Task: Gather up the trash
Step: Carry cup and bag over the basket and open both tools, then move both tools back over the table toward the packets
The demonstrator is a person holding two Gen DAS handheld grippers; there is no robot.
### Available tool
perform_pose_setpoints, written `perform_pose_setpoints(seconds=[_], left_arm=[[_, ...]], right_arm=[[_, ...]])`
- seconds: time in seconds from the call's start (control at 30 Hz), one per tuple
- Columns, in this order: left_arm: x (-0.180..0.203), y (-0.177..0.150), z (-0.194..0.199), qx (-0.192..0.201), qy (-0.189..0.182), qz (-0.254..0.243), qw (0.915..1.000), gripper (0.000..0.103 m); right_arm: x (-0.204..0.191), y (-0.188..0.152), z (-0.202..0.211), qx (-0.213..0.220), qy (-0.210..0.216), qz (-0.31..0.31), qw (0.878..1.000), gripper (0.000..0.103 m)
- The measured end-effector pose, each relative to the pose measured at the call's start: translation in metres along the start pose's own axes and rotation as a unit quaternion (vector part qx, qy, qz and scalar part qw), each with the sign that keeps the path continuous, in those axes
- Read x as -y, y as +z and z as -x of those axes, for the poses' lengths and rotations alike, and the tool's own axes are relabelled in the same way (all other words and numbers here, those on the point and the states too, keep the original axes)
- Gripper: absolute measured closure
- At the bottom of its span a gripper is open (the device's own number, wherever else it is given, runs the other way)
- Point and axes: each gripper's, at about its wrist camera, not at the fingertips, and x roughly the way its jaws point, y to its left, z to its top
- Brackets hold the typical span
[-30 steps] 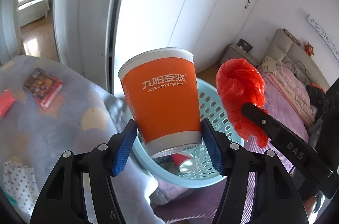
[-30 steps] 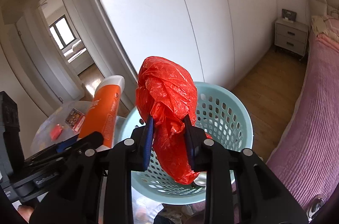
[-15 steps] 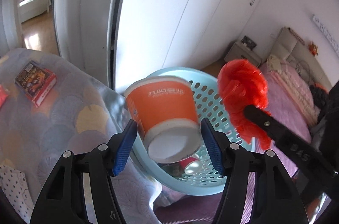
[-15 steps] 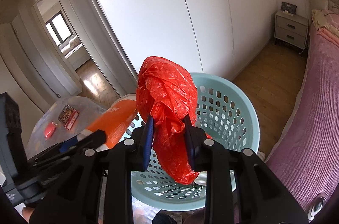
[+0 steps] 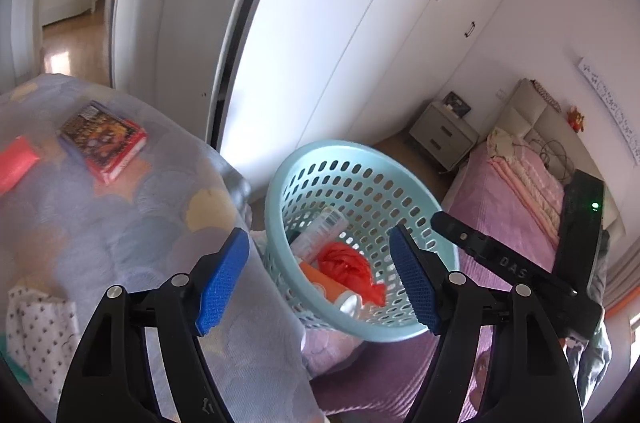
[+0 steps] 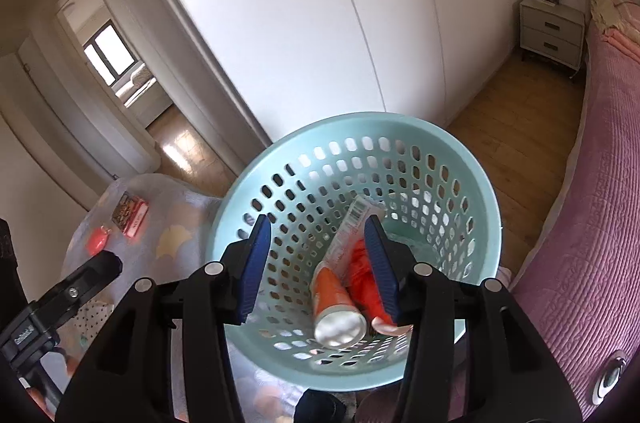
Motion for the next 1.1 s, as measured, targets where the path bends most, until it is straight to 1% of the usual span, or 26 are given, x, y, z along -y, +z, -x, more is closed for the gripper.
perform_pose_setpoints(seconds=[0.17,0.33,0.4,0.53,0.6,0.8,1.0,1.1], left_arm=[[-0.007,-0.002,0.045,0.038,-0.009,0.005,0.9992,0.032],[-0.023,-0.007,0.091,0.079,-0.001,0.019,0.9967,0.032],[-0.031,-0.008,0.106,0.09,0.008,0.027,0.9955,0.032],[-0.053,-0.019,0.136,0.112,0.048,0.041,0.9917,0.032],[-0.064,-0.024,0.149,0.119,0.06,0.044,0.9902,0.032],[-0.099,-0.042,0.176,0.122,0.1,0.061,0.9857,0.032],[-0.129,-0.061,0.185,0.106,0.142,0.07,0.9816,0.032],[-0.144,-0.071,0.186,0.095,0.148,0.084,0.9809,0.032]], right_arm=[[-0.025,-0.005,0.012,0.005,0.01,0.026,1.0,0.058],[-0.06,-0.015,0.03,0.018,0.028,0.061,0.998,0.058],[-0.074,-0.02,0.033,0.02,0.035,0.075,0.996,0.058],[-0.103,-0.032,0.038,0.015,0.054,0.103,0.993,0.057],[-0.117,-0.04,0.037,0.009,0.067,0.114,0.991,0.057],[-0.157,-0.068,0.026,-0.018,0.103,0.142,0.984,0.055],[-0.19,-0.097,0.012,-0.047,0.122,0.169,0.977,0.055],[-0.2,-0.106,0.009,-0.054,0.13,0.178,0.974,0.055]])
